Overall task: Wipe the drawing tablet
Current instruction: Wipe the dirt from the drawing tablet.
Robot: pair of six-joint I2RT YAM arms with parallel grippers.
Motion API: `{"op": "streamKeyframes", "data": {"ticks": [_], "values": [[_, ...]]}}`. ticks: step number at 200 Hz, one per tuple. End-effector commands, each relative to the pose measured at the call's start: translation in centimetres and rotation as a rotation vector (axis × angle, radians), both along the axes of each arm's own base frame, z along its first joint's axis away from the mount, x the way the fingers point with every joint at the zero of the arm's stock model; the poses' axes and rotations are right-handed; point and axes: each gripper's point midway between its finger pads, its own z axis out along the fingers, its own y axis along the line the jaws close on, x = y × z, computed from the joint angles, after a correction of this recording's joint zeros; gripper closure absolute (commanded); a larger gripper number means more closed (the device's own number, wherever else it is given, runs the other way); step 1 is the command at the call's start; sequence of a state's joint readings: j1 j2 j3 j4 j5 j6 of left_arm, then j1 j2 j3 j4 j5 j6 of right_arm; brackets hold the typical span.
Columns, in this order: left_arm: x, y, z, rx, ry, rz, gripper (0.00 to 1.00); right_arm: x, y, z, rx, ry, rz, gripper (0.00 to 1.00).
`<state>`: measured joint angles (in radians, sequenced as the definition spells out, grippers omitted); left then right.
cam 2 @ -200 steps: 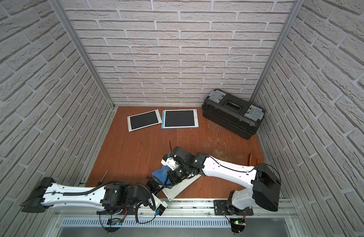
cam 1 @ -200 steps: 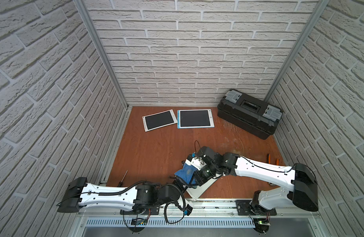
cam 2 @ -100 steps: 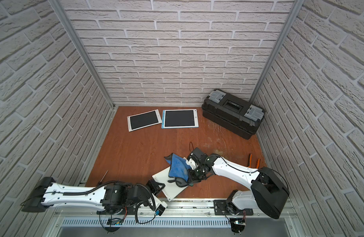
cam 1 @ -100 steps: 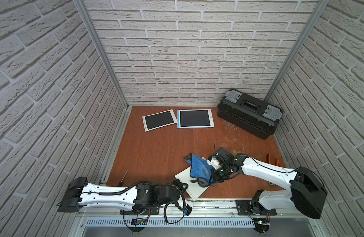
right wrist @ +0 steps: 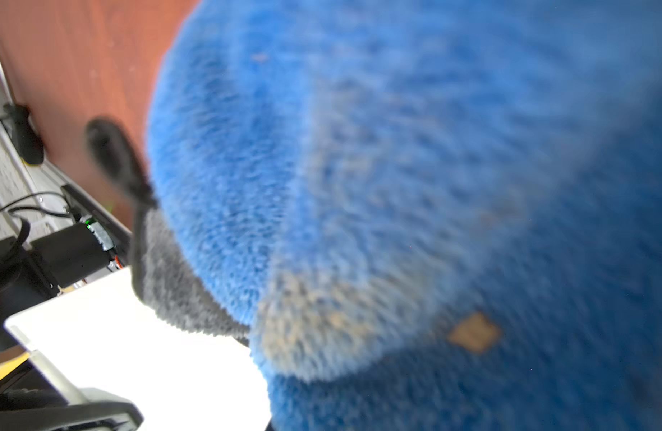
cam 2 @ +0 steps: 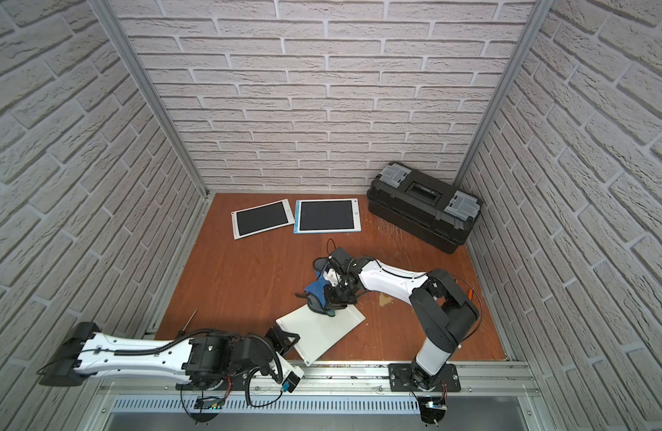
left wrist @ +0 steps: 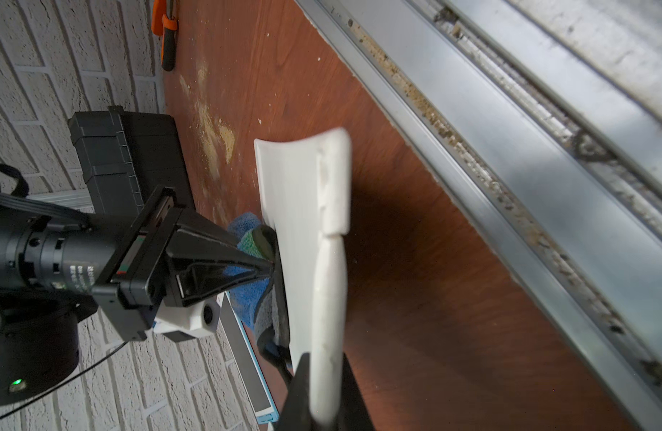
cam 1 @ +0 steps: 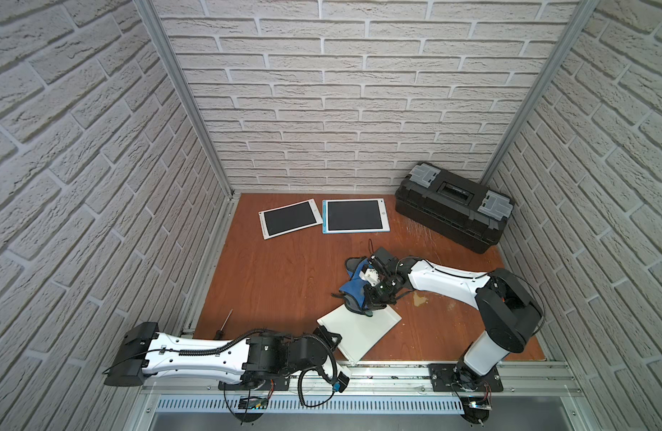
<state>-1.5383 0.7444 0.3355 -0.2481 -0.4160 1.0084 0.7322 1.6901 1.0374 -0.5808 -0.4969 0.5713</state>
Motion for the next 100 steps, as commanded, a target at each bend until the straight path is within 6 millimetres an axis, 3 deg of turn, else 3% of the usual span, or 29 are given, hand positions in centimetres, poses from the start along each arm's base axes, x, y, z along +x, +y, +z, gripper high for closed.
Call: {"op": "streamKeyframes", "data": {"ticks": [1,24,49,81,100], "values": [[0.0,-0.3,0.5,-0.012,-0.012,-0.011,1.00,-4.4,5.3,1.9,0.149,0.038,0.202,0.97],[0.0,-0.3,0.5,-0.011,-0.013,-0.010,1.00,-8.9,6.8,2.9,0.182,0.056,0.351,0.97],[0.0,-0.3,0.5,-0.009,-0.013,-0.008,1.00,-11.5,6.2,3.1,0.200,0.092,0.364,0.97],[0.2,-0.3,0.5,-0.008,-0.014,0.000,1.00,-13.3,2.4,0.3,0.123,0.133,0.327,0.97],[0.2,-0.3,0.6,-0.011,-0.015,0.003,1.00,-12.9,-0.4,-2.0,0.065,0.151,0.262,0.97]]}}
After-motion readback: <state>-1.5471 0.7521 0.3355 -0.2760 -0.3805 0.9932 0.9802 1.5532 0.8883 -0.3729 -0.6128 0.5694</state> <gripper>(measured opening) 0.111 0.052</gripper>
